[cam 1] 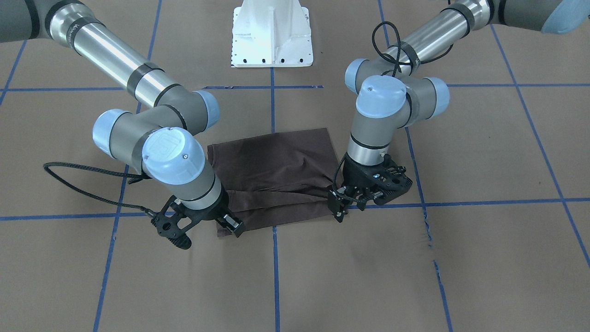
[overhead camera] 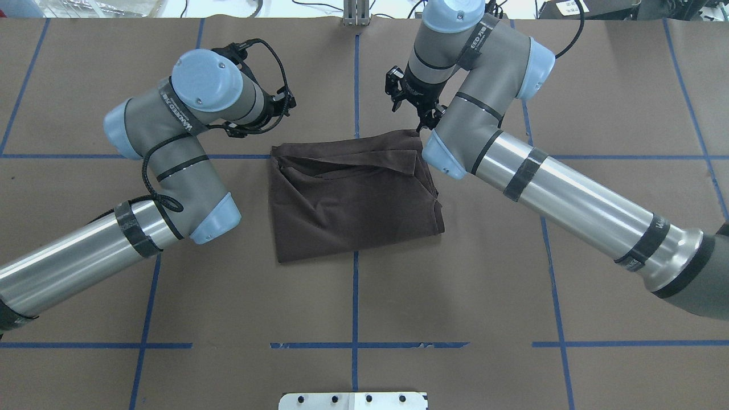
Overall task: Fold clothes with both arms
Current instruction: 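Open both grippers and raise them off the folded shirt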
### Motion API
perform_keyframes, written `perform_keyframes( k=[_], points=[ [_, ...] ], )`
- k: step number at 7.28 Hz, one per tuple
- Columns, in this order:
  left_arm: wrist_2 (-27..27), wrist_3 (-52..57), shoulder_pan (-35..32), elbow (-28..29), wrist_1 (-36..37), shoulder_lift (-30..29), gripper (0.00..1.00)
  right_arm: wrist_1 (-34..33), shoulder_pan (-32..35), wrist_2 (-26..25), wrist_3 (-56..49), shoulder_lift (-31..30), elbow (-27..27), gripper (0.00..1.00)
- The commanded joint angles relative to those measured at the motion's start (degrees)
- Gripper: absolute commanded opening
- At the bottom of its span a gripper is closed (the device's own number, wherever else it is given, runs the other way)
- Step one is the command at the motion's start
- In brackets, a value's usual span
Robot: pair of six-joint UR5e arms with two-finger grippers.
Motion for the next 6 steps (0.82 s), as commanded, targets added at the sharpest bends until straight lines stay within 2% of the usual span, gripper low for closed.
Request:
perform_keyframes(
  k=[1, 2, 3, 4, 5, 6],
  points=[
    [-4.1, 5.3, -3.6, 1.0, -0.4, -0.1, 1.0, -0.7, 1.2, 3.0, -3.0, 0.5, 2.5, 1.0],
    [-7.7, 7.9, -4.8, 0.7, -0.2, 0.7, 1.0, -3.4, 0.8, 3.2, -3.2, -0.2, 6.1, 1.0],
    [-9.1, 10.9, -5.4, -2.3, 0.0, 3.0, 1.0, -10.7, -1.3, 2.1, -7.5, 0.3, 9.2, 1.0],
    [-9.2, 11.6, -5.8, -3.7, 0.2, 3.9, 1.0, -18.3, -4.4, -2.1, -12.4, 0.3, 12.8, 1.0],
    [-9.3, 12.1, -5.9, -3.7, -0.1, 4.3, 1.0, -24.9, -9.7, -9.9, -17.9, 0.4, 15.1, 1.0],
    [-9.7, 13.1, -5.9, -3.7, -0.2, 4.6, 1.0, -26.1, -13.4, -14.2, -19.8, 0.8, 15.2, 1.0]
  ],
)
